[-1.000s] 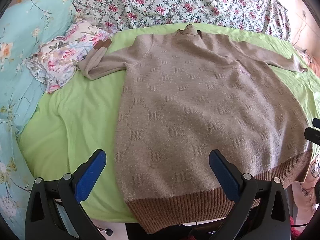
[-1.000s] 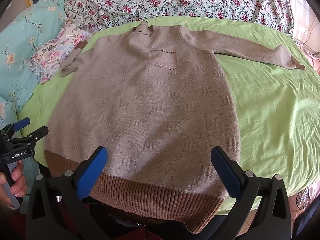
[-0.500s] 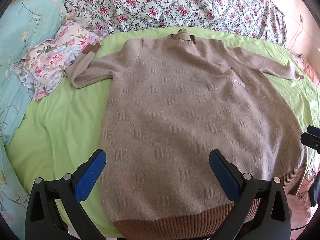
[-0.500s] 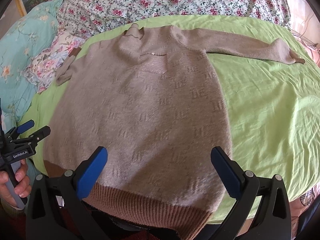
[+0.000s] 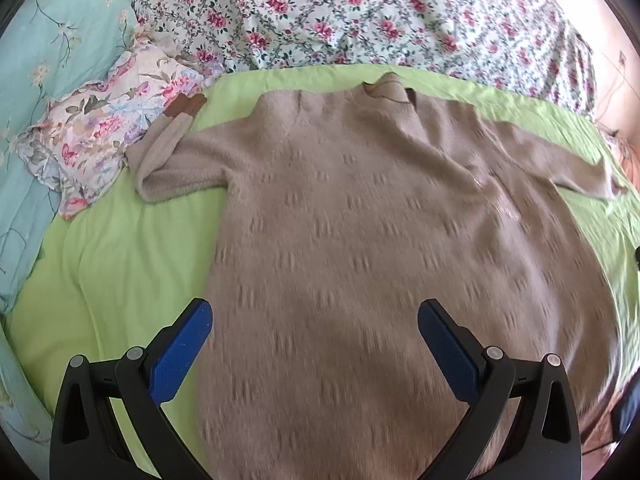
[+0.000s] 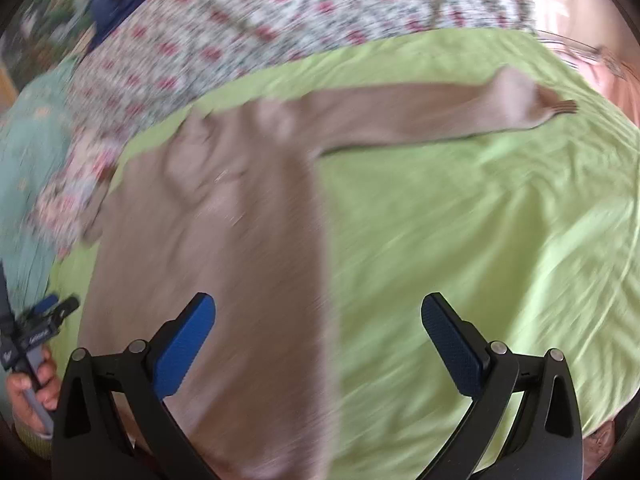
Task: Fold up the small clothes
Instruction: 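Grasp a brown sleeve cuff with the right tool and carry it across the body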
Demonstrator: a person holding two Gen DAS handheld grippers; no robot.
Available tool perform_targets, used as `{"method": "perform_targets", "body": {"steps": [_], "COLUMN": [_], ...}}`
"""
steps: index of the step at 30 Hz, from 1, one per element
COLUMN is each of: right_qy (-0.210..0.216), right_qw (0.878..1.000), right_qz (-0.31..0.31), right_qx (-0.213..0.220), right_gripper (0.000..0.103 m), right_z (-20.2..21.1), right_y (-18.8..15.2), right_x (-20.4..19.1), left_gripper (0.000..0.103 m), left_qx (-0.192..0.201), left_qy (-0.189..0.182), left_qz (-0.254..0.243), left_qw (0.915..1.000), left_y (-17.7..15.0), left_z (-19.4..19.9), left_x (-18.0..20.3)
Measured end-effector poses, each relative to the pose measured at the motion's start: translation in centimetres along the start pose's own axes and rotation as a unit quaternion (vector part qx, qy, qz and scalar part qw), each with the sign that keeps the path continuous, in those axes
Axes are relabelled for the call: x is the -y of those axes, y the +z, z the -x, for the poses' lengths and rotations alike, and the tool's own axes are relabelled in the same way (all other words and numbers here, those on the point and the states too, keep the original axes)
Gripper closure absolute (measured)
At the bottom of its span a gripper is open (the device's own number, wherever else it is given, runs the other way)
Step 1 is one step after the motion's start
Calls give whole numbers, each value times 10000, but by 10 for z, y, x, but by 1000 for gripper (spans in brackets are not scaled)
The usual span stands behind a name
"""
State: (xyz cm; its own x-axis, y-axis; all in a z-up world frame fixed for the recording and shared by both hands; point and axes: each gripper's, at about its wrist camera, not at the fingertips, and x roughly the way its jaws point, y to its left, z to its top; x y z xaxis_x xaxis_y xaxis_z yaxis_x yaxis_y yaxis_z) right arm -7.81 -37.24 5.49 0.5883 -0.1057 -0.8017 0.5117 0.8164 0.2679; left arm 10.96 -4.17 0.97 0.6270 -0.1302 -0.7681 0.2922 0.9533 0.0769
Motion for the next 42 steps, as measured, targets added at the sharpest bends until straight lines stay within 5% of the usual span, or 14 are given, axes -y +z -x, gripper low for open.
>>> {"method": "perform_targets", "body": {"steps": [6, 11, 18, 19, 22, 23, 27, 31, 36, 42], "right_qy": [-599, -997, -1328, -1354, -1420, -1246, -659, 310, 1864, 2814], "right_qw": [9913, 9755, 9553, 9548, 9567, 9590, 9782, 9928, 9817, 9579], "right_qz": [-1019, -1803, -2521, -2520, -2411, -2397, -1661, -836, -317, 54], "right_qx": [572, 769, 791, 811, 803, 854, 1056, 799, 239, -576], "right_gripper": [2, 30, 44, 49, 94, 94, 94, 94, 94, 94], "right_z": [-7, -29, -69, -73, -76, -74, -57, -60, -93, -154], "right_y": [69, 121, 161, 163, 170, 172, 180, 180, 164, 133], "right_x": [110, 184, 254, 258, 260, 256, 187, 81, -57, -191], "left_gripper": [0, 0, 0, 0, 0, 0, 0, 0, 0, 0], "left_qx": [-30, -84, -296, -320, -390, -398, -390, -351, -264, -145], "left_qy": [97, 176, 164, 157, 107, 86, -32, -159, -418, -846], "left_qz": [165, 45, -70, -86, -122, -130, -114, -76, 199, 355], "left_qw": [9998, 9998, 9994, 9993, 9991, 9991, 9992, 9992, 9986, 9957], "left_y": [28, 40, 47, 47, 48, 49, 48, 46, 44, 46], "left_z": [-17, -31, -56, -59, -67, -69, -71, -70, -69, -69], "left_x": [-2, 10, 29, 31, 35, 36, 37, 34, 17, -3]}}
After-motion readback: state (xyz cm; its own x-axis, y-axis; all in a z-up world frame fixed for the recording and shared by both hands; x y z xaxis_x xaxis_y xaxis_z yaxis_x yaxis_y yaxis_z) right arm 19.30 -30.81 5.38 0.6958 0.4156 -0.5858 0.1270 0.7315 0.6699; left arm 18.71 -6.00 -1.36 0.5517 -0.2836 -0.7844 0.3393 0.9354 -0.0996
